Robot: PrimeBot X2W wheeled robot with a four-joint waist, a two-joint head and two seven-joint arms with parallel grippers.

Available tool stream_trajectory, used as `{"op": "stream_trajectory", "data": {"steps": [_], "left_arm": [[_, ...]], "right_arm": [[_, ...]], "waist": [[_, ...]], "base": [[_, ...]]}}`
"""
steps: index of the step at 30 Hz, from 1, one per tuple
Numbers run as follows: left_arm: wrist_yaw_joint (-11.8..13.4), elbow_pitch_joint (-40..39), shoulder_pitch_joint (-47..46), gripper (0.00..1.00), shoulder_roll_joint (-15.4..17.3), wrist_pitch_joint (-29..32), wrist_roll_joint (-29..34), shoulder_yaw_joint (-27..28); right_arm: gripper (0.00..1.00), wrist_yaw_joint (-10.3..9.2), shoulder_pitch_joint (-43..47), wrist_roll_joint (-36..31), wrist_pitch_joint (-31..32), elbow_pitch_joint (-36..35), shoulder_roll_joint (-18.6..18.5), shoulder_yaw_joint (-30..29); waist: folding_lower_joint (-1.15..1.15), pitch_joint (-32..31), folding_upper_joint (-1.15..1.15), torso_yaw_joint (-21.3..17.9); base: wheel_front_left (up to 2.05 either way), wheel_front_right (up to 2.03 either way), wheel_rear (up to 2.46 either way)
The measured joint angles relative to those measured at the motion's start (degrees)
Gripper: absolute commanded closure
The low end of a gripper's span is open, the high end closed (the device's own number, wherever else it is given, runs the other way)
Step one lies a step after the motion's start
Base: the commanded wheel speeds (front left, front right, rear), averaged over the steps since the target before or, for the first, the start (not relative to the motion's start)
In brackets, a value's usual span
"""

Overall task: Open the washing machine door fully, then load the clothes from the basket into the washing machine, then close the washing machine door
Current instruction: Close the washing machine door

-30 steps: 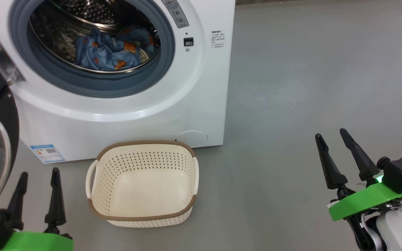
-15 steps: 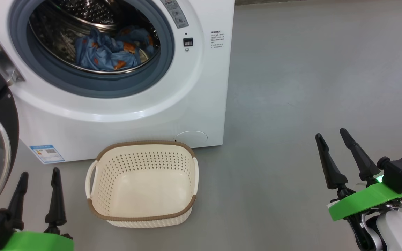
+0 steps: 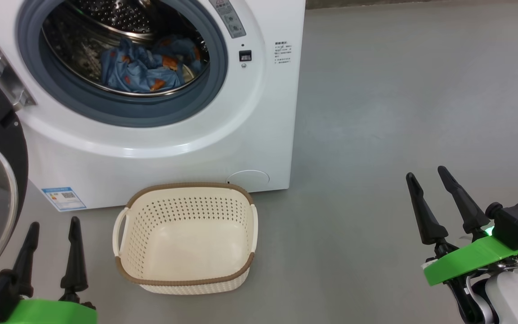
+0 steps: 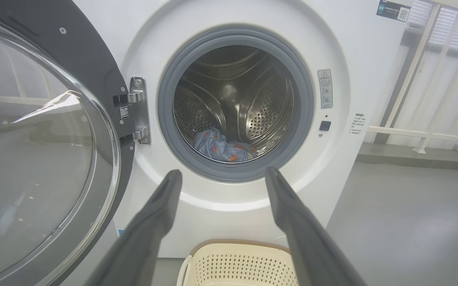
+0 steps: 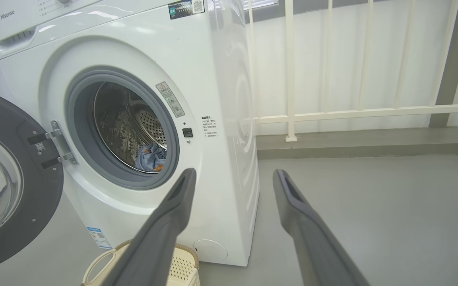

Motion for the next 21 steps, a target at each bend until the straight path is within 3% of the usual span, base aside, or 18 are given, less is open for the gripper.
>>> {"op": "stream_trajectory", "data": {"steps": [14,21], "left_arm": [[0.58,0.13,-0.01,0.00,0.09,-0.01,0.00,-0.62],[2.58,0.38,-0.01,0.00,0.12,-0.01,0.20,-0.47]], "right_arm": [[0.00,0.00,0.00,0.00,0.00,0.05,-0.12,0.00],[0.00,0.00,0.01,0.00,0.00,0.09,0.18,0.01]], "waist": [[0.00,0.36,0.00,2.12],[0.00,0.47,0.00,4.82]], "base": [[0.00,0.00,0.00],[0.00,0.00,0.00]]}}
